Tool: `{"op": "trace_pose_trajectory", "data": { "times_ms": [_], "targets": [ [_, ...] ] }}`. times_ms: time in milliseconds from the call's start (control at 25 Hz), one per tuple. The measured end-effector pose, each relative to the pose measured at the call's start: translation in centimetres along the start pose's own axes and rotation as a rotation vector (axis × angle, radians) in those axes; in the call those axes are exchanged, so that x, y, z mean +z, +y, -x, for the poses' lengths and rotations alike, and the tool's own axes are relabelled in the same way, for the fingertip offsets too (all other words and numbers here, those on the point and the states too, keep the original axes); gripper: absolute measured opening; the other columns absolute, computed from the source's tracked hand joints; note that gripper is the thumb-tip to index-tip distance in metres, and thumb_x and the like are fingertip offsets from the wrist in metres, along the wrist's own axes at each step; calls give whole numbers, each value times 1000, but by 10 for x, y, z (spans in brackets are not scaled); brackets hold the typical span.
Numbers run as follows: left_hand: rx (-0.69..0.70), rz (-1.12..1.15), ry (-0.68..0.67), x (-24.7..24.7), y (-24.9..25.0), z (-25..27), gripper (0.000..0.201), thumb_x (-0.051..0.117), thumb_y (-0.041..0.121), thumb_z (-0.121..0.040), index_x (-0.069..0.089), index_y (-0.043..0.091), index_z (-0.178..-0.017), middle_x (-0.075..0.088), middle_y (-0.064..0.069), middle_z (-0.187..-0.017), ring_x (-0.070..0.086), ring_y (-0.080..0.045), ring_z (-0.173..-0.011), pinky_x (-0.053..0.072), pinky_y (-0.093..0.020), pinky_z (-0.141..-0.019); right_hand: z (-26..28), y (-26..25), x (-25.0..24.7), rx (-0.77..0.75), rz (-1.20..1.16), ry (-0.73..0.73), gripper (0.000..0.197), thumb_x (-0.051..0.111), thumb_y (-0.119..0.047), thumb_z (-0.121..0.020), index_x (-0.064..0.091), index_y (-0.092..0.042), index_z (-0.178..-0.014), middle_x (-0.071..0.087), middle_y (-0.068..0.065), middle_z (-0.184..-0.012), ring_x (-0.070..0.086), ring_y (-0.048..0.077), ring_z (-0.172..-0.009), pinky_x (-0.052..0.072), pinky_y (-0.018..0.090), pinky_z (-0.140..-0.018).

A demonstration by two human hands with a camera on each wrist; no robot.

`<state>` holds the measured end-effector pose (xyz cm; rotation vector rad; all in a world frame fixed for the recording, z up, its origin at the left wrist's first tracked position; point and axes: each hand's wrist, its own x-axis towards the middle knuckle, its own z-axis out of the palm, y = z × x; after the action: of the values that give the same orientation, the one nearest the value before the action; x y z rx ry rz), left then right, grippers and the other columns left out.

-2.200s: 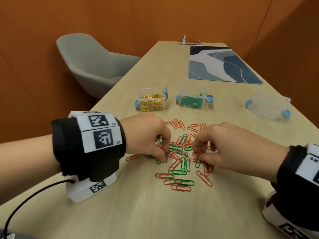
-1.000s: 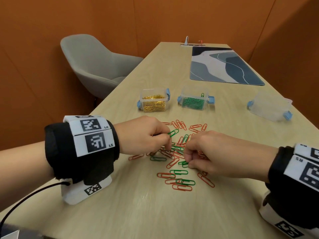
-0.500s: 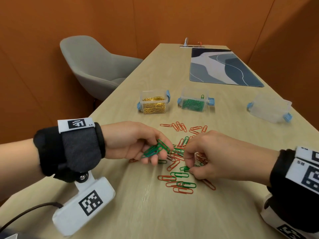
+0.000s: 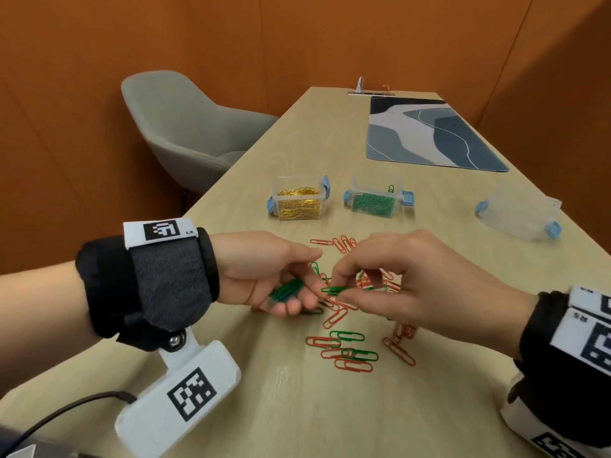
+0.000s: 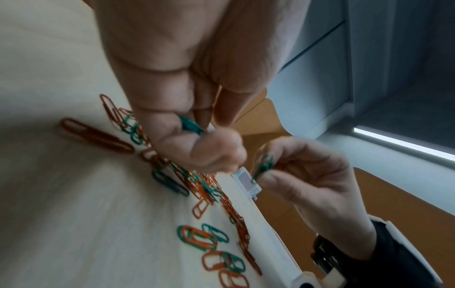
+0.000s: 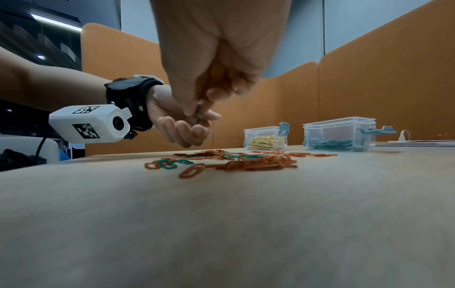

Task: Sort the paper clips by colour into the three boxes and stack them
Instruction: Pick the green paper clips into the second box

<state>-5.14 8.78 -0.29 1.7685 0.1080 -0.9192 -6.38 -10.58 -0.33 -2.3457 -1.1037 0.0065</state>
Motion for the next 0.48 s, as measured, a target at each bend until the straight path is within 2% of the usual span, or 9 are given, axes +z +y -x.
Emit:
{"op": "trace_pose_trajectory", "data": {
  "times_ms": [120,160,240,320,360,440,480],
  "targets": [
    [-8,27,-124,12,2,1,35,32,27,-98,57,7,-85,60,-6,-67,54,-10,-49,46,-15,-43,-2,-4,3,-86,-44,52,19,66,-33,-78,70,-25,-94,63,-17,-78,54,4,-76,43,13,-71],
    [-20,23,-120,13,2,2,32,33,26,-97,55,9,-82,57,-3,-65,51,-9,-48,44,-15,-42,-2,-5,4,-71,-40,60,18,67,-34,-79,70,-25,-94,61,-18,-77,54,5,-76,43,12,-70],
    [-15,-67,-31,11,2,3,30,39,30,-97,52,14,-75,45,2,-59,40,-6,-44,34,-13,-38,-1,-3,3,53,-18,26,13,70,-39,-79,69,-27,-85,60,-18,-71,55,6,-73,44,14,-66],
    [67,-384,125,4,-2,6,28,53,37,-91,58,18,-70,43,9,-52,35,-4,-42,29,-14,-41,1,-1,3,204,31,-131,16,73,-42,-74,71,-27,-80,65,-12,-71,57,5,-69,46,16,-62],
    [123,-600,195,2,-4,8,23,61,40,-85,63,21,-72,45,13,-48,38,-3,-42,30,-13,-44,2,0,4,250,41,-208,19,75,-42,-71,72,-27,-81,67,-11,-72,57,3,-66,45,14,-60],
    [250,-920,263,2,-7,10,17,70,41,-76,70,25,-84,49,17,-48,45,4,-49,31,-8,-48,2,0,5,292,30,-288,23,80,-39,-67,74,-25,-84,69,-9,-72,57,-1,-61,44,10,-57],
    [289,-1005,273,2,-8,9,19,71,40,-76,71,26,-89,49,18,-53,46,7,-54,32,-7,-50,2,-1,6,301,21,-302,23,80,-37,-66,74,-25,-84,69,-9,-73,56,-2,-60,44,10,-56]
  ]
}}
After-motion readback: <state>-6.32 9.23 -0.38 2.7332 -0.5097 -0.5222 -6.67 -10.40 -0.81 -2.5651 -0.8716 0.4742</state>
